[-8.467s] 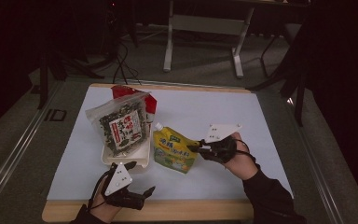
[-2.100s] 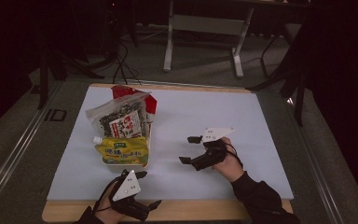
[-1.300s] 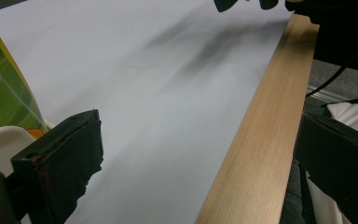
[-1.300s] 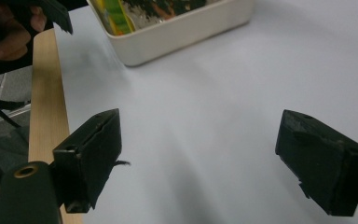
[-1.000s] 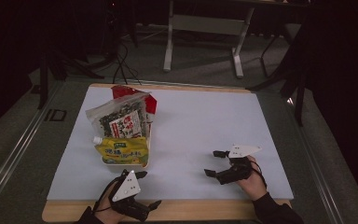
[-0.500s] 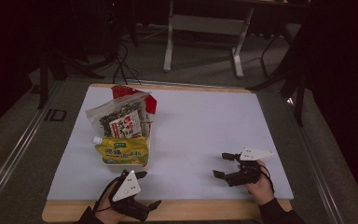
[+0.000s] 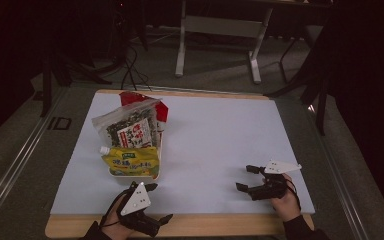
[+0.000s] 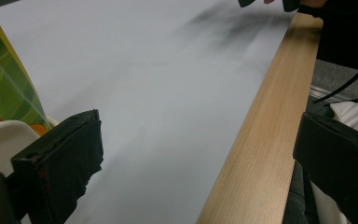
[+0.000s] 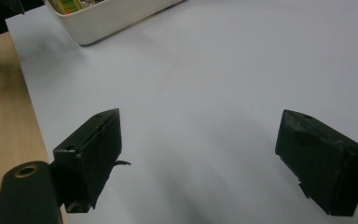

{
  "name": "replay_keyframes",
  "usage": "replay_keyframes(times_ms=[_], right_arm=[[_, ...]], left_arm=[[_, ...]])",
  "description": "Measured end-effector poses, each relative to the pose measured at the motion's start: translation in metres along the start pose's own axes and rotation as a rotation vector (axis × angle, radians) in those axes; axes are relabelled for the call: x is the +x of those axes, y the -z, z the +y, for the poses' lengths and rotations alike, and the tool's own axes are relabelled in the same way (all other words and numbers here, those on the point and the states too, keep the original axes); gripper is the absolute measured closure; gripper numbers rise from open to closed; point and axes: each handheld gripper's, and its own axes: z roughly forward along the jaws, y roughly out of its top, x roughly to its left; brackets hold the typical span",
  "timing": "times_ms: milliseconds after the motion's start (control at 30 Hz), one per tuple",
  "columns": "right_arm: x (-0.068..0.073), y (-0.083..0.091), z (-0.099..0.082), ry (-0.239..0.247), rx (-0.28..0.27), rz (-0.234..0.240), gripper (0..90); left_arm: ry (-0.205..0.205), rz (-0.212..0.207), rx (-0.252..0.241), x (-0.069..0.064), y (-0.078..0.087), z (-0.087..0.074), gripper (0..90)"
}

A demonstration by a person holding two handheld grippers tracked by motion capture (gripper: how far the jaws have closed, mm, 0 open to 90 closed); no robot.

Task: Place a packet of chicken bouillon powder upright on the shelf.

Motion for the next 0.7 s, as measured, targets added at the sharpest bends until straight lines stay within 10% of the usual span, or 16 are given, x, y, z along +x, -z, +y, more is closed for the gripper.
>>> replay_keyframes(times_ms=[700], right_arm=[[-0.0041,-0.0086,-0.0059,0.007,0.052,-0.006,13.6]], left_arm=[[0.004,-0.003,0.005,0.0000,-0.0011,-0.0027,2.6]])
